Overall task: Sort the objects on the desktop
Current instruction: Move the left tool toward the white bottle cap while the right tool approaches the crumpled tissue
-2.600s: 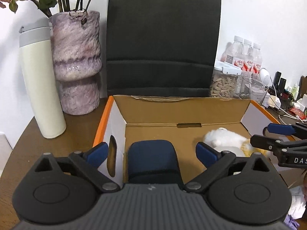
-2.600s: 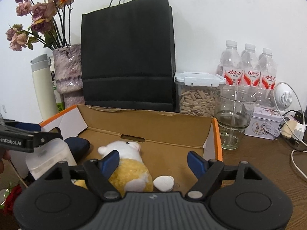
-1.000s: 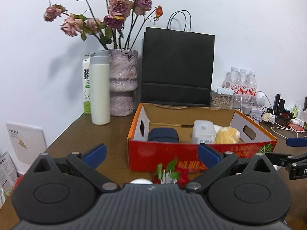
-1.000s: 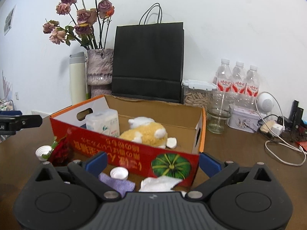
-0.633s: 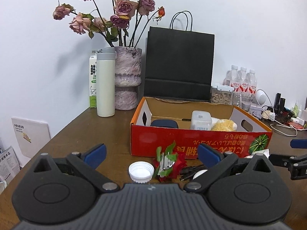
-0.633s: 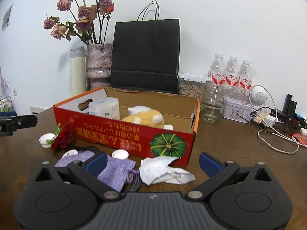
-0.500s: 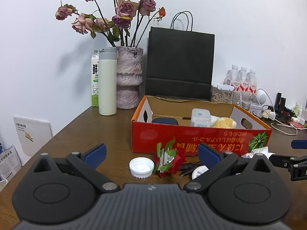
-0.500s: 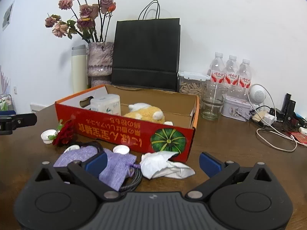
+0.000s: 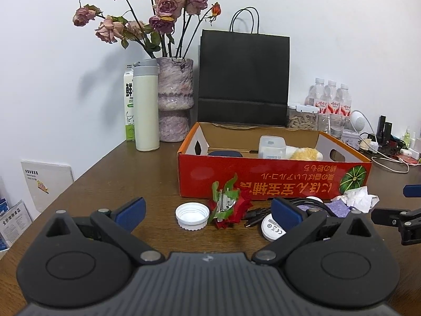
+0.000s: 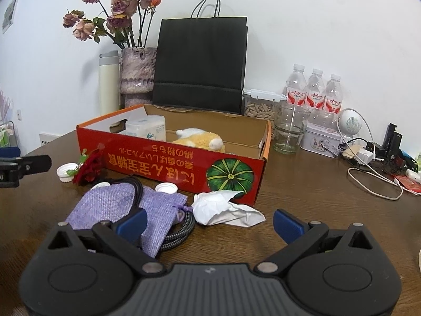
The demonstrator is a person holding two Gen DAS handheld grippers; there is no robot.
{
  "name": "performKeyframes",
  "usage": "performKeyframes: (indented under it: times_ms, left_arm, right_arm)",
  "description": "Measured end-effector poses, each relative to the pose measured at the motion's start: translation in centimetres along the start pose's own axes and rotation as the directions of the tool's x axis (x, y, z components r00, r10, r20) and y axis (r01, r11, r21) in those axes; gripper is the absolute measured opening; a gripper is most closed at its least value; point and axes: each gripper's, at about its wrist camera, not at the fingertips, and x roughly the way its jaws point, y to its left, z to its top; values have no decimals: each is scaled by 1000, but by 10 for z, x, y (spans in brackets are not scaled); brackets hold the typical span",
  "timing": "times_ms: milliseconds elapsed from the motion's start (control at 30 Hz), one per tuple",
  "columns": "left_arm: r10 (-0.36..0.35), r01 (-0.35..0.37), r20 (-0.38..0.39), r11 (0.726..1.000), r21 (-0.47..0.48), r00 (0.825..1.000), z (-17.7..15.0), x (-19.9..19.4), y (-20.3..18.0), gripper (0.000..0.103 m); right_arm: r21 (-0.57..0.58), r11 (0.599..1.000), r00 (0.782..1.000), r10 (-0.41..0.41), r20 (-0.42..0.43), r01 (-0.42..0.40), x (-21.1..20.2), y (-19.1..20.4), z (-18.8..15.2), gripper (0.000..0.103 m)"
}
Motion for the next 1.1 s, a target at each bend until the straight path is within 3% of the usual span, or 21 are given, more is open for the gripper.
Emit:
performKeyframes:
  times_ms: [367,600,833,1100]
  left_arm:
    - [31,-32,-58,999,-21,998,0,14,9,103]
    - [55,-58,-107,998,-29,993,6,40,20,103]
    - [81,-89,-163,995,-41,983,10,66,30,103]
    - [60,-68,-208,997,-34,976,10,82,32,103]
  right_arm:
    - [-8,1000,1000,-12,-25,12,6,0,-3,102]
    - [57,997,998,-52,-27,53,18,-16,3,102]
    - [76,994,997,-70,-41,73,43,-28,11,96]
    - [90,995,996,-36,-80,43,69,-32,16,86]
